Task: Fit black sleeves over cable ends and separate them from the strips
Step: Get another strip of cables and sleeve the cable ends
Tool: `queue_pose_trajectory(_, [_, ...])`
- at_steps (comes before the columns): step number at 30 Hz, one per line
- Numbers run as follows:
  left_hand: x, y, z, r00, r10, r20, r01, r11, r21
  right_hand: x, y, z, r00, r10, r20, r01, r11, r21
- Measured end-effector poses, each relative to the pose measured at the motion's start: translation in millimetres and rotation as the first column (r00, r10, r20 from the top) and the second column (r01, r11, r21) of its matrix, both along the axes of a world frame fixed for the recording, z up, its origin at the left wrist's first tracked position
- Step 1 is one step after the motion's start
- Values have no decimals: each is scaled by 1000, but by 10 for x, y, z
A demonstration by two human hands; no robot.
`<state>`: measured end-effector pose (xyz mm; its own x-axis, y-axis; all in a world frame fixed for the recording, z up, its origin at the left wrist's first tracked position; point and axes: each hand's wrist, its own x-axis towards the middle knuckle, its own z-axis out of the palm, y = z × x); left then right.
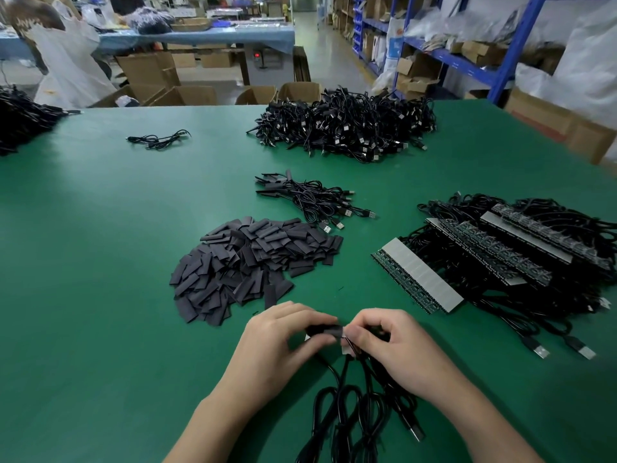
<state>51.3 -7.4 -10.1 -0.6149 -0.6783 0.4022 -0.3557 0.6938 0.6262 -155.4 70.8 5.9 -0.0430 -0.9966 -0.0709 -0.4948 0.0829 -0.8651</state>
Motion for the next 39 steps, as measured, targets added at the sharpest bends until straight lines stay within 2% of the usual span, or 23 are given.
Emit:
queue_pose_trajectory(3, [3, 8, 4, 1000, -17, -11, 17, 1000, 19, -6, 3, -11, 1000, -6, -5, 6, 1000, 10])
queue_pose_trajectory(7, [2, 12, 8, 999, -33, -8, 33, 999, 9, -22, 1, -24, 996, -38, 78, 38, 999, -4])
queue_pose_trajectory(20, [-11, 7, -12, 998, -49, -29, 48, 997, -55, -19, -33, -146, 983, -32, 180, 36, 999, -19])
queue_pose_trajectory(29, [-16, 28, -8, 994, 22, -108, -19, 1000, 25, -102, -29, -115, 942, 46, 331, -64, 997, 43])
queue_pose_trajectory(39, [14, 10, 20, 994, -20, -110, 16, 999, -37, -106, -36, -101, 951, 40, 306, -47, 999, 15])
